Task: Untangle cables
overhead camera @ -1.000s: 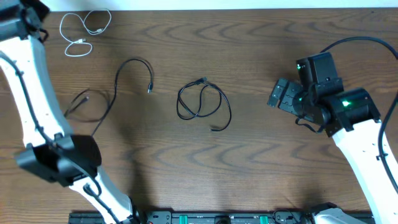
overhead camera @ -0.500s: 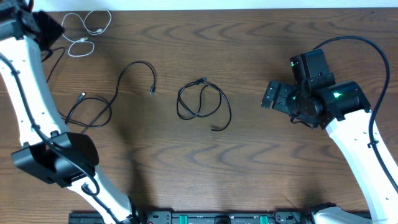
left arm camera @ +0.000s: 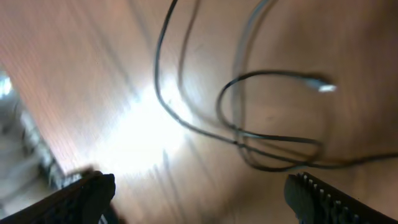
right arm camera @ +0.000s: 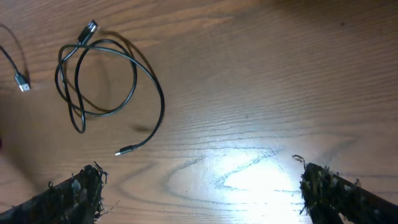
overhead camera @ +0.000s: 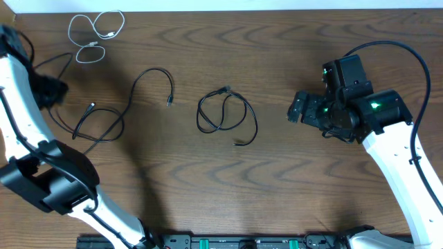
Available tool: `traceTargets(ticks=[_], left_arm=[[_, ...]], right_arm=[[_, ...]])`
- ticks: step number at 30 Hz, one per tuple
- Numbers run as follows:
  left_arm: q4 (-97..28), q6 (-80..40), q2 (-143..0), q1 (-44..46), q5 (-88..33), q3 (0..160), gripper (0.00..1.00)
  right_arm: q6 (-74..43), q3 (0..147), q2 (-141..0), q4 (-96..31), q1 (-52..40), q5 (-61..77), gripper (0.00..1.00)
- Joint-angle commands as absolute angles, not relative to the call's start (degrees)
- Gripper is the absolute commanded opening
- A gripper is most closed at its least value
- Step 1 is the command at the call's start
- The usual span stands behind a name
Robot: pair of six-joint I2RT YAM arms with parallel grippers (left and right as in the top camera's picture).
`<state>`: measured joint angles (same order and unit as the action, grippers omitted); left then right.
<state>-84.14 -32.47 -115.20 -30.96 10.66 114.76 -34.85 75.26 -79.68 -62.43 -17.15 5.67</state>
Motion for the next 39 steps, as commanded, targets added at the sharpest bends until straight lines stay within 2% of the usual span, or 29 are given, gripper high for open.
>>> traceTargets(ticks=[1,13,23,25,27,29,35,37,39], left_arm=[[-83.8,-38.6,-116.1,-31.7,11.4,109.1,0.93],[-68.8,-38.7,-116.1,-31.7,9.2,90.7,0.93],[-60.5,-38.7,-116.1,-31.7,6.8,84.3,0.91],[-60.3,-38.7,-116.1,-31.7,6.8,84.2,0.89],[-60.7,-38.7,-116.1,-31.7,6.8,84.2,0.79],[-61.9,-38.7,-116.1,-31.7,6.8,84.2,0.74],[-63.5,-38.7,-116.1,-31.7,6.8,84.2,0.75],[-62.4,-38.7,-116.1,-31.7,6.8,83.6,0.82],[-60.6,-38.7,-116.1,-31.7,6.9,82.5,0.84]], right_arm=[[-33.6,76.1,-79.7,-62.4,-17.0,6.2,0.99],[-33.6,76.1,-79.7,-62.2,-17.0,6.2,0.99],[-33.6,76.1,-79.7,-61.4,-17.0,6.2,0.99],[-33.6,76.1,-79.7,-61.1,-17.0,6.2,0.99],[-33.6,76.1,-79.7,-60.8,-17.0,6.4,0.99],[-33.6,76.1,-79.7,-60.5,-17.0,6.6,0.99],[-33.6,76.1,-79.7,-60.2,-17.0,6.7,0.99],[-33.6,76.1,-79.7,-60.0,-17.0,6.9,0.99],[-33.6,76.1,-79.7,-60.0,-17.0,7.7,0.99]])
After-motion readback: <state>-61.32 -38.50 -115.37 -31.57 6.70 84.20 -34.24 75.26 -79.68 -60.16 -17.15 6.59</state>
